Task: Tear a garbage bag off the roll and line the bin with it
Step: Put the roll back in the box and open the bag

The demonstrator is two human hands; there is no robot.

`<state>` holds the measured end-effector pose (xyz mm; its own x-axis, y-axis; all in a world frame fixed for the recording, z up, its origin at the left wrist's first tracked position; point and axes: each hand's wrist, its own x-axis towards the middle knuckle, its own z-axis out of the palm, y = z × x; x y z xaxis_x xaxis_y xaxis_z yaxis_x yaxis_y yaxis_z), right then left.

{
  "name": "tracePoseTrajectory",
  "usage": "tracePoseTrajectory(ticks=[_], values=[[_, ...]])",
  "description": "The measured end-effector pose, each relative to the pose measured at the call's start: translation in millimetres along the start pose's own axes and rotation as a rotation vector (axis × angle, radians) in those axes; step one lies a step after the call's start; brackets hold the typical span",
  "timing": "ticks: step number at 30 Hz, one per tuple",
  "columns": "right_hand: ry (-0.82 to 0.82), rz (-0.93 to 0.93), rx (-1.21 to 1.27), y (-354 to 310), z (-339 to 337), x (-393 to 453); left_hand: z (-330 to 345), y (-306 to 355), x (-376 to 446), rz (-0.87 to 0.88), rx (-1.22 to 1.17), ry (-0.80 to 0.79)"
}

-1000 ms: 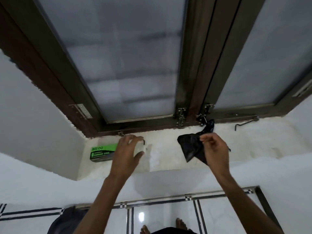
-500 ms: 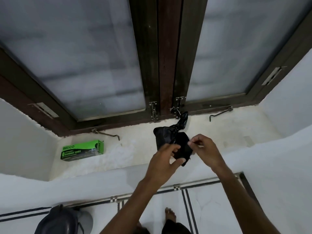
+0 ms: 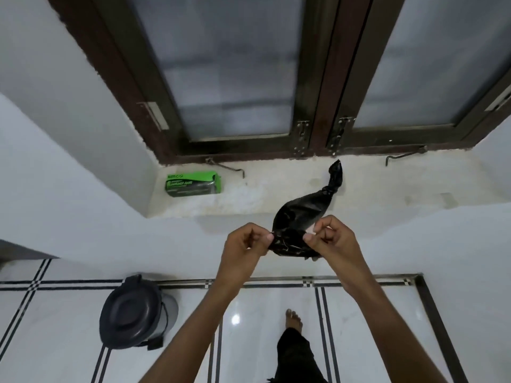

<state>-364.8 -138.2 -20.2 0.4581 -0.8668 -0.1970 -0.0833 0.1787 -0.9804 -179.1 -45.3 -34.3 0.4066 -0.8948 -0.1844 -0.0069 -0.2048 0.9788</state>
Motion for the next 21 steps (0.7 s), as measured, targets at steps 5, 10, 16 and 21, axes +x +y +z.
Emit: tracePoseTrajectory(ticks=[5, 10, 16, 21], values=[[-0.185, -0.030, -0.461, 23, 67, -65, -46, -23, -72, -0.206, -0.221, 0.080], [-0.008, -0.028, -0.457, 45, 129, -133, -96, -41, -143, -0.249, -0.276, 0.063], [0.274, -0.063, -0.652, 51, 177, -194, -142, -66, -222, -0.002, 0.354, -0.021], [0.196, -0.142, -0.871, 55, 202, -228, -149, -50, -265, 0.062, 0.428, 0.109]])
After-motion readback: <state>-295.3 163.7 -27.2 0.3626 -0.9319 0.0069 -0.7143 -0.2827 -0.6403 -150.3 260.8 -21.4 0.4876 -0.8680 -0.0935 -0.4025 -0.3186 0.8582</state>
